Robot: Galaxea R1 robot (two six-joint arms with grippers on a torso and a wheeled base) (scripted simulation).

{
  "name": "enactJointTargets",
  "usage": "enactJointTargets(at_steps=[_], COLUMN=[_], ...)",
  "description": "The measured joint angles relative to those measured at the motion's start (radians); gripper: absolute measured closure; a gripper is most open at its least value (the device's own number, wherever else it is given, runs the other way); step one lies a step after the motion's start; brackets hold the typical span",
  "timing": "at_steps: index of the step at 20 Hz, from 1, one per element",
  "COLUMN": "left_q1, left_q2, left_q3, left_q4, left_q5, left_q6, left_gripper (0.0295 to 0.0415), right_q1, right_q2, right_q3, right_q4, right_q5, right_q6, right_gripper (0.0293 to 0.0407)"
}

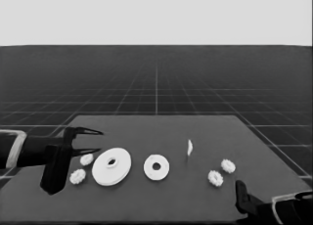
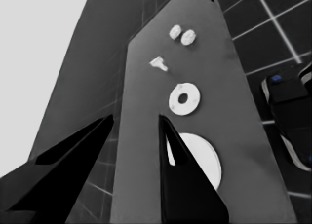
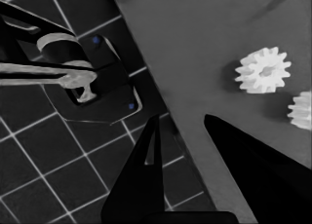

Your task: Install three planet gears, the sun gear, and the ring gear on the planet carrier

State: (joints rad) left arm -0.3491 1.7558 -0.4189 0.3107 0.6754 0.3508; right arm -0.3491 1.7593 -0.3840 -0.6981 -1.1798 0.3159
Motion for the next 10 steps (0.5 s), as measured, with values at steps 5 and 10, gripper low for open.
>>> enactJointTargets(at_steps=[5,10], left_q1=[0.241,0.324], left_q2=[-0.016,0.442], left_q3=[-0.160,-1.057], left_q4=[0.271,-0.168], left_q5=[0.301,0.733], left_q6=[-0.483,-0.999], left_gripper=[0.0320,0.0325], right_q1=[-0.011,-0.006], right_q2=[0.002,0.000], right_q3=[0.003,-0.002], right_q4=[0.009,0.001], right_q5=[0.003,0.000], right_q6=[0.000,0.000], right_gripper=[0.0320,0.0315])
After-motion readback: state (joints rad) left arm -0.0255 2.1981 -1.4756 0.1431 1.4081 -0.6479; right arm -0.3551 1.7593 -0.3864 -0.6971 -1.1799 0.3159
